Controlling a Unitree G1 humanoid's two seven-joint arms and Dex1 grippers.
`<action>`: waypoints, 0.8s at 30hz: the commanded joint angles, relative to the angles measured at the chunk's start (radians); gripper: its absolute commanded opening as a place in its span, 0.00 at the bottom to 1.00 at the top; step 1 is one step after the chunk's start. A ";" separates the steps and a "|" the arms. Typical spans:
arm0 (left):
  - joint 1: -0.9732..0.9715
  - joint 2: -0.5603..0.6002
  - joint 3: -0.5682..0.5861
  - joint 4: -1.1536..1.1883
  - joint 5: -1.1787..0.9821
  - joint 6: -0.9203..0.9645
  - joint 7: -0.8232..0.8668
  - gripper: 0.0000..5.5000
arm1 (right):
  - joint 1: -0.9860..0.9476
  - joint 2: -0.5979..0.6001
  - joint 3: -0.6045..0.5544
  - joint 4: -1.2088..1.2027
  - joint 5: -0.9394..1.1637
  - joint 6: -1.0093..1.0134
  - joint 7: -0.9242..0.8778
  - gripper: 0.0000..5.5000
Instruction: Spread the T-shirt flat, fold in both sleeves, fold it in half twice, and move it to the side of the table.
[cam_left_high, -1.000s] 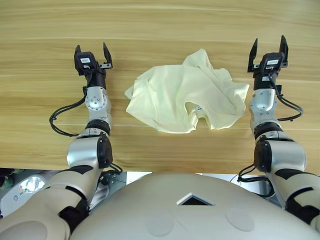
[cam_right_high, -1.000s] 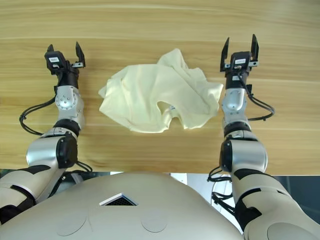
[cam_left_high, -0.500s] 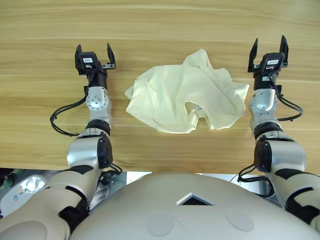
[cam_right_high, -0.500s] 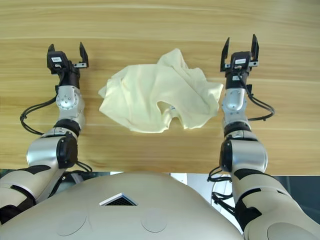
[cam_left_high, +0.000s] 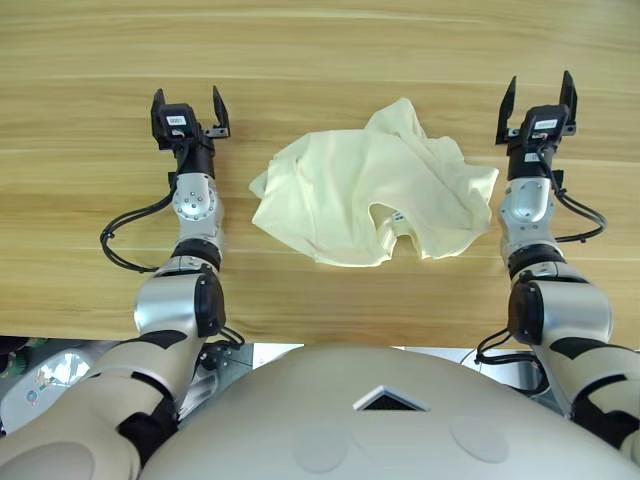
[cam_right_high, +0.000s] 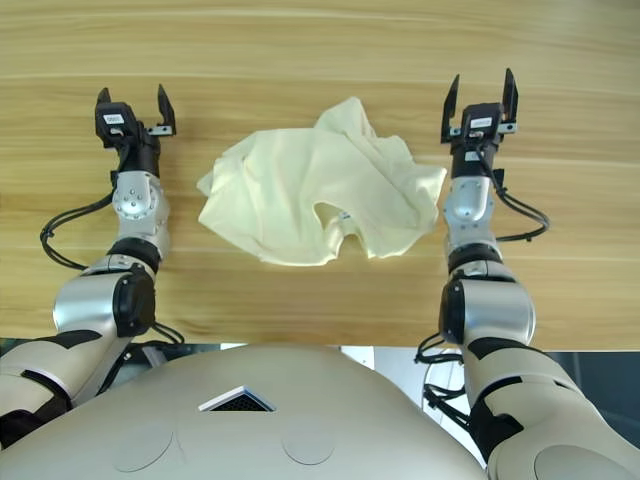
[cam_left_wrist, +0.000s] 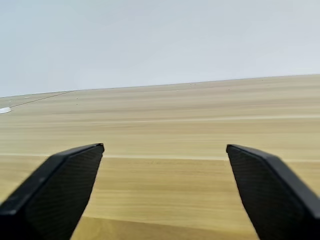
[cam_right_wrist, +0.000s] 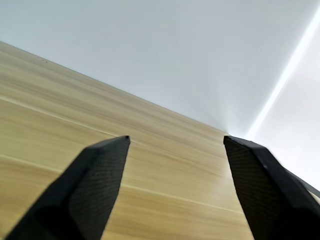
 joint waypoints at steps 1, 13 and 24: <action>-0.023 -0.001 0.000 0.004 -0.004 0.017 -0.001 0.76 | -0.006 -0.003 -0.007 0.000 0.001 0.005 -0.008 0.63; -0.027 0.005 0.004 0.011 -0.003 0.034 0.015 0.76 | -0.005 -0.002 -0.005 -0.001 -0.004 0.005 -0.014 0.63; -0.049 -0.024 -0.067 -0.021 0.104 0.039 0.197 0.76 | 0.030 0.035 -0.011 -0.023 0.011 -0.008 -0.025 0.63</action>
